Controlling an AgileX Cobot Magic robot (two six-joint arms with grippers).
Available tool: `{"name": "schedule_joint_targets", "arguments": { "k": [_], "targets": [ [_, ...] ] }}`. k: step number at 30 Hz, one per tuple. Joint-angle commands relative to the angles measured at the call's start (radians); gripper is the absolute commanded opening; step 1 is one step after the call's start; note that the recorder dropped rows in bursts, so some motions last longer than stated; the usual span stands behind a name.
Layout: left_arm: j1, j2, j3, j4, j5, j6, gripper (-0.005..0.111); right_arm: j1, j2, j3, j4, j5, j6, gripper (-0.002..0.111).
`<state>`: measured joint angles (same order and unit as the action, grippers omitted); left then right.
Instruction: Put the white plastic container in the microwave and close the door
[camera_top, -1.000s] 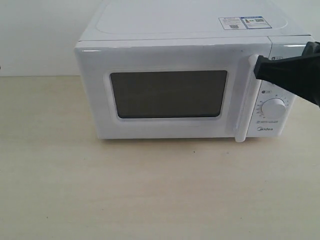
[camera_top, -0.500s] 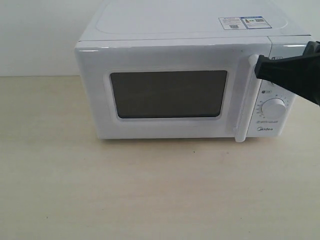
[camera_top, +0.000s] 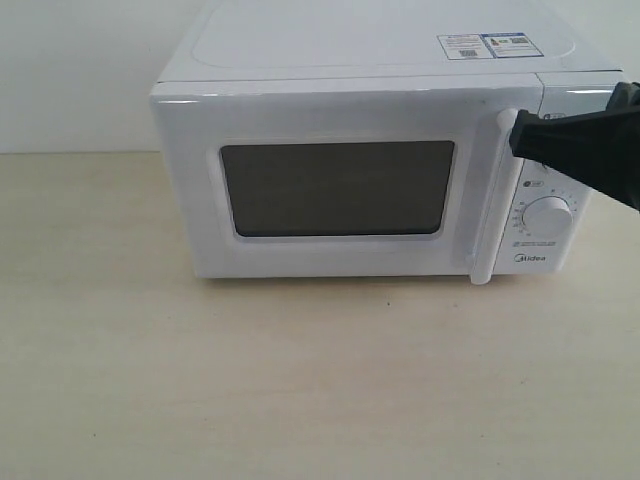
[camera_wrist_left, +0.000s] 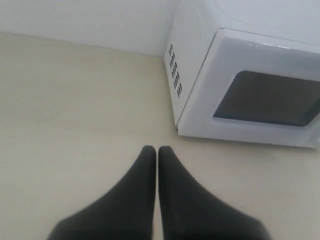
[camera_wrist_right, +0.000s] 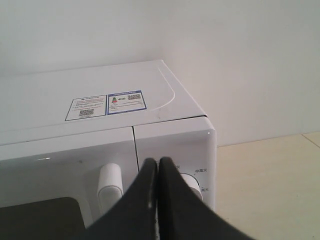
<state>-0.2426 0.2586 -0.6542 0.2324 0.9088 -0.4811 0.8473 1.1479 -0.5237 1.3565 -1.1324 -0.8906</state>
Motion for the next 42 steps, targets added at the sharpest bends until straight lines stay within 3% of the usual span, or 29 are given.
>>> {"name": "schedule_joint_targets", "arguments": {
  "k": [1,7,11,18,29,37,42],
  "targets": [
    [0.002,-0.091,0.053,0.020,-0.111,-0.054,0.004,0.000,-0.010,0.005,0.000,-0.006,-0.008,0.000],
    [0.002,-0.214,0.241,-0.120,-0.528,0.004,0.004,0.000,-0.010,0.005,0.000,-0.006,-0.008,0.000],
    [0.002,-0.259,0.364,-0.266,-0.691,0.066,0.004,0.000,-0.010,0.005,0.000,-0.006,-0.008,0.000],
    [0.052,-0.259,0.492,-0.321,-0.723,0.100,0.004,0.000,-0.010,0.005,0.000,-0.006,-0.008,0.000],
    [0.073,-0.259,0.654,-0.321,-0.927,0.251,0.004,0.000,-0.010,0.005,-0.002,-0.006,-0.008,0.000],
    [0.105,-0.259,0.654,-0.318,-0.845,0.411,0.004,0.000,-0.010,0.005,-0.002,-0.006,-0.008,0.000],
    [0.141,-0.259,0.654,-0.318,-0.731,0.418,0.004,0.000,-0.010,0.005,-0.002,-0.006,-0.008,0.000]
  ]
}}
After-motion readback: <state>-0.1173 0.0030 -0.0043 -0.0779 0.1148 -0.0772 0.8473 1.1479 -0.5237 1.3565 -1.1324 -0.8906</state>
